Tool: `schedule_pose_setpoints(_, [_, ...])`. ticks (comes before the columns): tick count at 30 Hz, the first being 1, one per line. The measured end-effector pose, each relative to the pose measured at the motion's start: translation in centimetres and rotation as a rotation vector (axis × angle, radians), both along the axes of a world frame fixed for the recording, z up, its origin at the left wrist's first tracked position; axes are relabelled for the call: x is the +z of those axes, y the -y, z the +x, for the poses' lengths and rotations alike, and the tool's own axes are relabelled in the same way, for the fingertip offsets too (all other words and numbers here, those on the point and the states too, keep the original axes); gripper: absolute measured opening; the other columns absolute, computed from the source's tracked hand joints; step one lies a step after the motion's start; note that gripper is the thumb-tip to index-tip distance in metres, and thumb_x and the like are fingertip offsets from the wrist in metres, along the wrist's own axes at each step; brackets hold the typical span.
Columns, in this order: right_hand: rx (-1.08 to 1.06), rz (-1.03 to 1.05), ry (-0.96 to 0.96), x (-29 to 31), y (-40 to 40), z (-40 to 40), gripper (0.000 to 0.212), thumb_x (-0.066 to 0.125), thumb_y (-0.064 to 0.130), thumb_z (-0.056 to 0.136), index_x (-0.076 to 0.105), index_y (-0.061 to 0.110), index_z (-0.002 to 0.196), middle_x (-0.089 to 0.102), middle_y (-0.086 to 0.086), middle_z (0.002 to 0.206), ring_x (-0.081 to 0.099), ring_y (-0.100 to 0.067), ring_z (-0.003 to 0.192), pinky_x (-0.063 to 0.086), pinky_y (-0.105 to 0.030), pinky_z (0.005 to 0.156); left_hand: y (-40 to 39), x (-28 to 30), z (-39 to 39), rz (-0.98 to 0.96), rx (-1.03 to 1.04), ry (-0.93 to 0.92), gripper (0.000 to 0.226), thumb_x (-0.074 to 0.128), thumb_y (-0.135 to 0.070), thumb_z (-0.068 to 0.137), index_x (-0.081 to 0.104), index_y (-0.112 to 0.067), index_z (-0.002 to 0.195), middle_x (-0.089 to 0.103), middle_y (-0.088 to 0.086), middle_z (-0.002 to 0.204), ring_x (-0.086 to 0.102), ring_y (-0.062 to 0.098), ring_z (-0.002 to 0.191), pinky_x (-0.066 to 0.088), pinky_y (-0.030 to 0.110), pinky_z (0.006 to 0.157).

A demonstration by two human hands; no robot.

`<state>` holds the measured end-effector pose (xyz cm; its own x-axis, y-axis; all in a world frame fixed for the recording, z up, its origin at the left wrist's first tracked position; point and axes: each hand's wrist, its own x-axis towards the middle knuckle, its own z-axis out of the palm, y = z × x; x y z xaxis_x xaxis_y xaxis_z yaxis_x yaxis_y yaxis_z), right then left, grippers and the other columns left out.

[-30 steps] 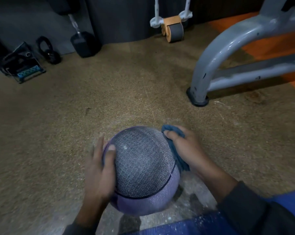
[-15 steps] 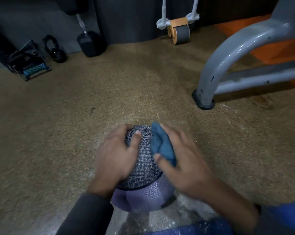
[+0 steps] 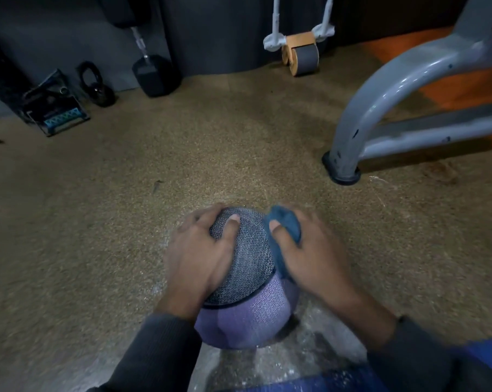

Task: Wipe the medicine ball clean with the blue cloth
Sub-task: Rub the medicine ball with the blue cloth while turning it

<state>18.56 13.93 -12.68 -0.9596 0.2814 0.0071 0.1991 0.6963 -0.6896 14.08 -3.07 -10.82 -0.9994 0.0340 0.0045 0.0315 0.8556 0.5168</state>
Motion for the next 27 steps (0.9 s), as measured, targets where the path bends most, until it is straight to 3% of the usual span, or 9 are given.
schedule_pose_setpoints(4, [0.053, 0.208, -0.238, 1.1, 2.6, 4.4, 0.057, 0.033, 0.064, 0.087, 0.048, 0.041, 0.136, 0.053, 0.005, 0.111, 0.058, -0.019, 0.096, 0.05, -0.035, 0.074, 0.5, 0.0, -0.1, 0.052, -0.026, 0.003, 0.055, 0.04, -0.066, 0.087, 0.058, -0.042, 0.133, 0.052, -0.016, 0.142, 0.049, 0.012, 0.131, 0.035, 0.03, 0.106])
schedule_pose_setpoints(7, [0.005, 0.022, -0.09, -0.5, 0.3, 0.5, 0.058, 0.033, 0.065, 0.081, 0.057, 0.037, 0.125, 0.063, 0.003, 0.113, 0.063, -0.022, 0.101, 0.052, -0.04, 0.086, 0.6, 0.0, 0.0, 0.071, -0.041, -0.013, 0.054, 0.04, -0.066, 0.085, 0.06, -0.042, 0.129, 0.054, -0.019, 0.14, 0.05, 0.011, 0.128, 0.034, 0.027, 0.101])
schedule_pose_setpoints(10, [-0.08, -0.205, 0.068, -0.6, -1.8, -2.3, 0.056, 0.036, 0.064, 0.073, 0.063, 0.028, 0.106, 0.071, 0.001, 0.101, 0.067, -0.028, 0.098, 0.052, -0.045, 0.087, 0.2, 0.5, 0.2, 0.03, -0.016, -0.008, 0.042, 0.046, -0.06, 0.094, 0.059, -0.043, 0.131, 0.052, -0.018, 0.143, 0.049, 0.014, 0.131, 0.033, 0.028, 0.102])
schedule_pose_setpoints(13, [-0.002, -0.018, -0.001, 0.3, -0.2, 1.2, 0.058, 0.033, 0.065, 0.082, 0.056, 0.034, 0.126, 0.062, 0.002, 0.118, 0.062, -0.025, 0.105, 0.051, -0.042, 0.09, 0.1, 0.6, -0.1, 0.052, 0.022, 0.027, 0.041, 0.046, -0.056, 0.095, 0.059, -0.043, 0.132, 0.052, -0.016, 0.144, 0.049, 0.016, 0.131, 0.034, 0.03, 0.104])
schedule_pose_setpoints(18, [0.092, 0.165, -0.245, 0.2, 2.7, 5.9, 0.054, 0.039, 0.061, 0.091, 0.043, 0.039, 0.14, 0.05, 0.005, 0.118, 0.059, -0.017, 0.094, 0.052, -0.037, 0.068, -0.2, 0.6, -0.4, 0.066, 0.042, 0.033, 0.037, 0.044, -0.048, 0.099, 0.06, -0.038, 0.131, 0.056, -0.009, 0.142, 0.05, 0.019, 0.13, 0.036, 0.031, 0.103])
schedule_pose_setpoints(22, [0.045, 0.333, -0.231, -0.4, 2.1, 5.2, 0.064, 0.038, 0.068, 0.087, 0.042, 0.037, 0.142, 0.052, 0.003, 0.128, 0.05, -0.027, 0.117, 0.039, -0.048, 0.092, -0.7, 0.5, -0.5, 0.02, 0.03, 0.037, 0.047, 0.031, -0.052, 0.101, 0.054, -0.033, 0.138, 0.053, -0.002, 0.143, 0.048, 0.024, 0.13, 0.038, 0.04, 0.105])
schedule_pose_setpoints(25, [0.059, 0.411, -0.233, -1.1, 2.8, 5.5, 0.091, 0.039, 0.083, 0.077, 0.036, 0.028, 0.149, 0.037, -0.002, 0.155, 0.015, -0.043, 0.148, 0.0, -0.064, 0.115, -1.0, 0.3, -0.3, 0.046, 0.115, 0.07, 0.078, 0.017, -0.077, 0.082, 0.052, -0.036, 0.138, 0.049, -0.002, 0.146, 0.044, 0.027, 0.135, 0.034, 0.053, 0.11])
schedule_pose_setpoints(26, [0.083, 0.394, -0.275, -1.4, 3.0, 5.3, 0.091, 0.039, 0.082, 0.079, 0.037, 0.024, 0.149, 0.034, -0.001, 0.158, 0.011, -0.042, 0.149, -0.002, -0.065, 0.116, -1.2, 0.2, 0.0, 0.015, 0.144, 0.036, 0.081, 0.018, -0.08, 0.078, 0.052, -0.036, 0.137, 0.05, -0.003, 0.146, 0.045, 0.028, 0.134, 0.035, 0.053, 0.108])
schedule_pose_setpoints(27, [0.11, 0.348, -0.335, -1.6, 3.1, 5.0, 0.086, 0.041, 0.077, 0.083, 0.04, 0.021, 0.148, 0.038, -0.001, 0.156, 0.019, -0.041, 0.148, 0.008, -0.066, 0.116, -1.2, 0.0, 0.3, -0.018, 0.157, -0.002, 0.08, 0.023, -0.079, 0.076, 0.053, -0.036, 0.136, 0.051, -0.004, 0.145, 0.047, 0.028, 0.132, 0.038, 0.051, 0.107])
